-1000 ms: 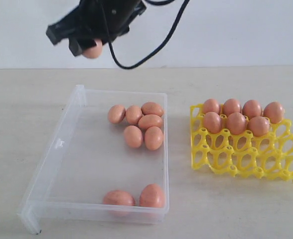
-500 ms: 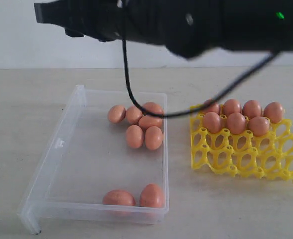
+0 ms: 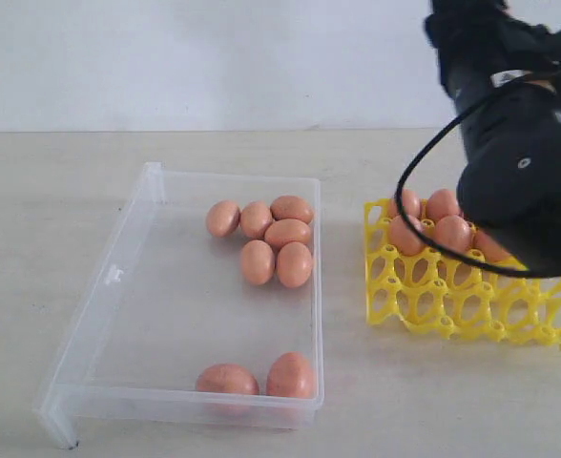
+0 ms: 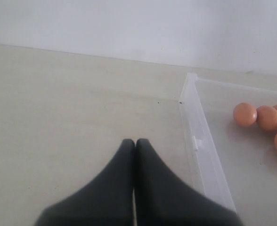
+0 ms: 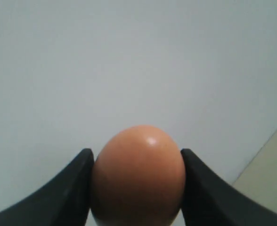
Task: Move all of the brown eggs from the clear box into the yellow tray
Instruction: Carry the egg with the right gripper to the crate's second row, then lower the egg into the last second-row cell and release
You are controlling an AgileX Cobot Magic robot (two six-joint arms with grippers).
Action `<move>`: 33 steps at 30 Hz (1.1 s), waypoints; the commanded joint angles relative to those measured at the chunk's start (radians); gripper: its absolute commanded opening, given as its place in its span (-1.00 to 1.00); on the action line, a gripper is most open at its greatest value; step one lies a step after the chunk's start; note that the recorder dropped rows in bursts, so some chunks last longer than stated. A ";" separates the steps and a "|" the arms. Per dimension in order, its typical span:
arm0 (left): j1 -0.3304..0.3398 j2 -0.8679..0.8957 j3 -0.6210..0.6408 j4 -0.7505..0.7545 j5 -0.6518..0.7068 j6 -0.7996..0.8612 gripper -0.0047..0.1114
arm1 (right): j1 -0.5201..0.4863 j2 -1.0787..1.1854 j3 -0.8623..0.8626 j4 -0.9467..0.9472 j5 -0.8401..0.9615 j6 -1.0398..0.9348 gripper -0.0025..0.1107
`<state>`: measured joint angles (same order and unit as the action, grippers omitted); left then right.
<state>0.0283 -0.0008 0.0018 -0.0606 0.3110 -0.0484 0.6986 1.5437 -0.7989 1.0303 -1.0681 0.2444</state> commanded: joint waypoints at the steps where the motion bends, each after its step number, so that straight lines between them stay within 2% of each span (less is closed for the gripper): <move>1: -0.005 0.001 -0.002 -0.002 -0.006 0.000 -0.99 | -0.158 -0.021 0.010 -0.052 0.079 0.039 -0.96; 2: -0.005 0.001 -0.002 -0.002 -0.006 0.000 -0.99 | -0.197 -0.021 0.010 -0.116 0.134 0.052 -0.96; 4: -0.005 0.001 -0.002 -0.002 -0.006 0.000 -0.99 | -0.317 -0.019 0.010 -0.391 0.274 0.140 -0.96; 5: -0.005 0.001 -0.002 -0.002 -0.006 0.000 -0.99 | -0.373 -0.015 0.010 -0.596 0.315 0.214 -0.96; 7: -0.005 0.001 -0.002 -0.002 -0.006 0.000 -0.99 | -0.529 0.003 0.010 -1.096 0.325 0.499 -0.96; 9: -0.005 0.001 -0.002 -0.002 -0.006 0.000 -0.99 | -0.706 0.037 0.008 -1.509 0.192 0.831 -0.96; 10: -0.005 0.001 -0.002 -0.002 -0.006 0.000 -0.99 | -0.793 0.064 0.006 -1.674 0.089 0.937 -0.96; 11: -0.005 0.001 -0.002 -0.002 -0.006 0.000 -0.99 | -0.875 0.094 0.006 -1.796 -0.019 1.000 -0.96; 12: -0.005 0.001 -0.002 -0.002 -0.006 0.000 -0.99 | -1.006 0.149 0.008 -1.944 -0.153 1.065 -0.96; 14: -0.005 0.001 -0.002 -0.002 -0.006 0.000 -0.99 | -1.154 0.196 0.010 -2.126 -0.153 1.114 -0.96; 16: -0.005 0.001 -0.002 -0.002 -0.006 0.000 -0.99 | -1.243 0.203 0.010 -2.305 -0.153 1.107 -0.96; 19: -0.005 0.001 -0.002 -0.002 -0.006 0.000 -0.99 | -1.272 0.203 0.010 -2.538 -0.112 1.114 -0.96; 20: -0.005 0.001 -0.002 -0.002 -0.006 0.000 -0.99 | -1.250 0.211 0.010 -2.590 0.016 1.155 -0.96; 23: -0.005 0.001 -0.002 -0.002 -0.006 0.000 -0.99 | -1.196 0.249 0.010 -2.595 0.106 1.190 -0.96; 27: -0.005 0.001 -0.002 -0.002 -0.006 0.000 -0.99 | -1.115 0.278 0.010 -2.574 0.231 1.125 -0.96; 33: -0.005 0.001 -0.002 -0.002 -0.006 0.000 -0.99 | -1.082 0.296 0.008 -2.546 0.323 1.106 -0.96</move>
<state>0.0283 -0.0008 0.0018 -0.0606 0.3110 -0.0484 -0.3887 1.8358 -0.7888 -1.5374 -0.7743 1.3729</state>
